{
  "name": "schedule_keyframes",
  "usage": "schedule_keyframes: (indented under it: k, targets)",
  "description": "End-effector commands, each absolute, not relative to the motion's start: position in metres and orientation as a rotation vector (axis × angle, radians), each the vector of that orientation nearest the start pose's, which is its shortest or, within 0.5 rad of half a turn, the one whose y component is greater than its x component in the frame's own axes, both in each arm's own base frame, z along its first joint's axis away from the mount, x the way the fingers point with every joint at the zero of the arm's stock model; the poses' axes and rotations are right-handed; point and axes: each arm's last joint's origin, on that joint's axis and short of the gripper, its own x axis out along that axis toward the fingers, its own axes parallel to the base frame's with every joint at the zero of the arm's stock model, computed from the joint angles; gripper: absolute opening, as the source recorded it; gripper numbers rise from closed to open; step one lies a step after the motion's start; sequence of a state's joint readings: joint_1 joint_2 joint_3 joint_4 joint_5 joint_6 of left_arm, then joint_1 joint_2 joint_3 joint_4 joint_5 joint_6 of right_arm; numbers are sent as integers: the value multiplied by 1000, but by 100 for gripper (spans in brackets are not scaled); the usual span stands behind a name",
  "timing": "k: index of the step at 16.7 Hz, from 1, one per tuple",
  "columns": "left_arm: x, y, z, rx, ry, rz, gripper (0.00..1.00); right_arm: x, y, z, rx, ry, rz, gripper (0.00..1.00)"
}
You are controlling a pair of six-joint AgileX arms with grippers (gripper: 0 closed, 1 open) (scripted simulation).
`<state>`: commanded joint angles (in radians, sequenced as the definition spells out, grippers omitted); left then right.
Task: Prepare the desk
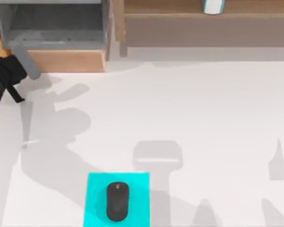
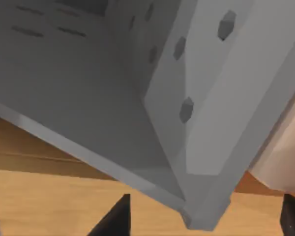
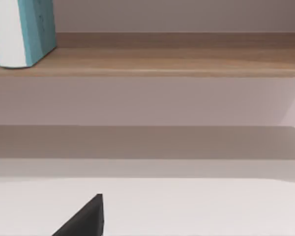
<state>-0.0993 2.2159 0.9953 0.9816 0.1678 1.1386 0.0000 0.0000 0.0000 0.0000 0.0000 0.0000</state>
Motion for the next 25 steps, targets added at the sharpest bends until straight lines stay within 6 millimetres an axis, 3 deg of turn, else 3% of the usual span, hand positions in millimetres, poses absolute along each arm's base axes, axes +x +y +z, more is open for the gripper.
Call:
schedule_keyframes:
  k: [7,13,18,25]
  targets:
    - [402,-151,92,815,122,-471,100,106,-1,160,0,0,0,100]
    - [382,-215,81,659,247,-497,100,106,-1,160,0,0,0,100]
    - [371,-271,85,579,267,-496,100,106,-1,160,0,0,0,100]
    - [357,-352,117,372,199,-487,100,106,-1,160,0,0,0,100]
